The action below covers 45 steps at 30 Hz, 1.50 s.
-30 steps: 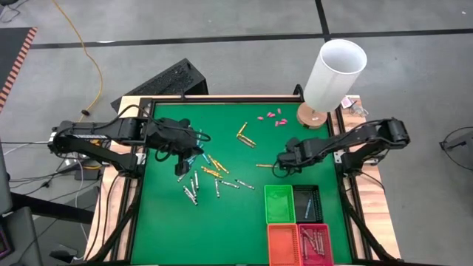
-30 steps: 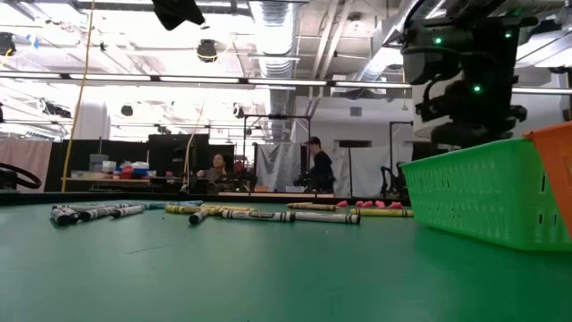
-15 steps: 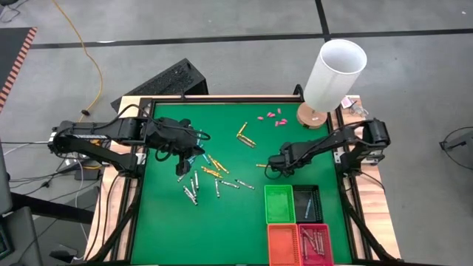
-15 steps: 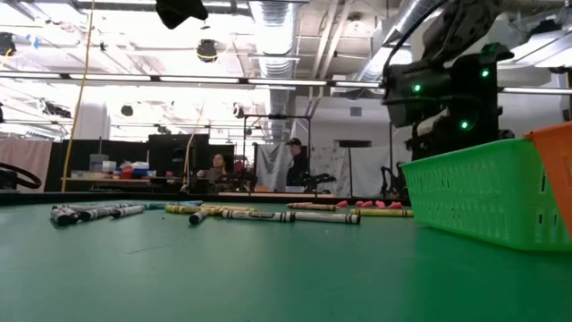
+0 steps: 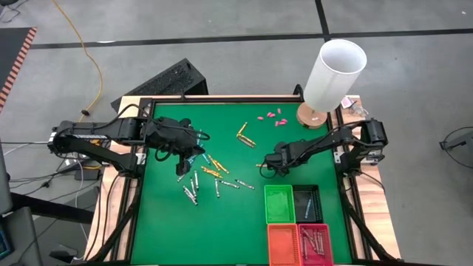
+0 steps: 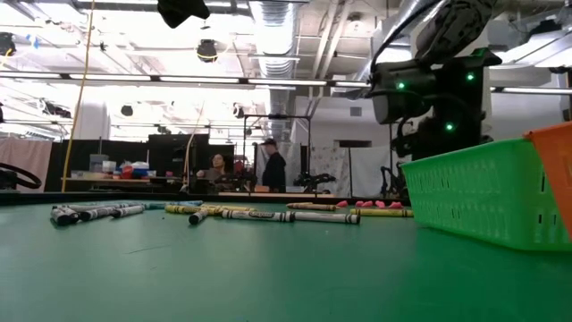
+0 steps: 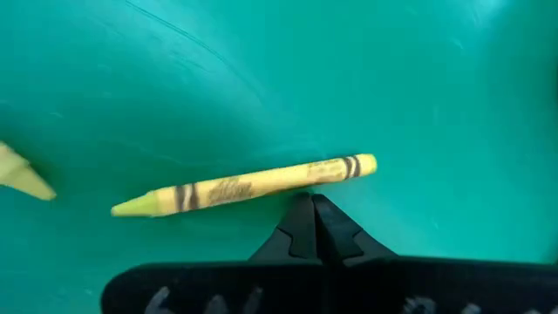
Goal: Sort crayons
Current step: Put the brown crayon into the red bin
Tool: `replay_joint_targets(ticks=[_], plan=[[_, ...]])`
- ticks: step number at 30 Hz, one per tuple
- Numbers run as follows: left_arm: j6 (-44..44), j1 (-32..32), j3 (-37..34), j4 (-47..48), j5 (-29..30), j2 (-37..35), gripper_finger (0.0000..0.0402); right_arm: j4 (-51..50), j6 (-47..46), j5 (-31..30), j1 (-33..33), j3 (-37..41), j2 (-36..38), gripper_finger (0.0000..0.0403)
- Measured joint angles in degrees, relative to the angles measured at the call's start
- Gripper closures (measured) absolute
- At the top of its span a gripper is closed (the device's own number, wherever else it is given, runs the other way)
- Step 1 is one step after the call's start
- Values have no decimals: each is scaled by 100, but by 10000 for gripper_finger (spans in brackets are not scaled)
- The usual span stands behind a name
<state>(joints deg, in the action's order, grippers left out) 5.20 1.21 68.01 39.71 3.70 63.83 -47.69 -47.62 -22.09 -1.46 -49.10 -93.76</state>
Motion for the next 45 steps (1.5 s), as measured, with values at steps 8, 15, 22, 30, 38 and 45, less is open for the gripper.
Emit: replay_joint_targets(ticks=[8, 15, 22, 30, 38, 45], plan=[[2, 0, 0, -18, 17, 0, 401, 672, 831, 20, -124, -9, 51, 403], [-7, 0, 0, -20, 20, 0, 401, 888, 1191, -102, -391, -135, 436, 403], [-53, 0, 0, -20, 22, 0, 401, 601, 825, -947, 16, -131, 660, 403], [-117, 0, 2, -20, 305, 0, 401, 1582, 1095, -797, 1035, -131, 439, 403], [-169, -2, 2, -18, 306, 2, 401, 2423, 1287, -495, 1551, -131, 264, 403], [-125, -2, 2, -20, 315, 2, 401, 2813, 1362, -206, 1598, -382, -118, 403]])
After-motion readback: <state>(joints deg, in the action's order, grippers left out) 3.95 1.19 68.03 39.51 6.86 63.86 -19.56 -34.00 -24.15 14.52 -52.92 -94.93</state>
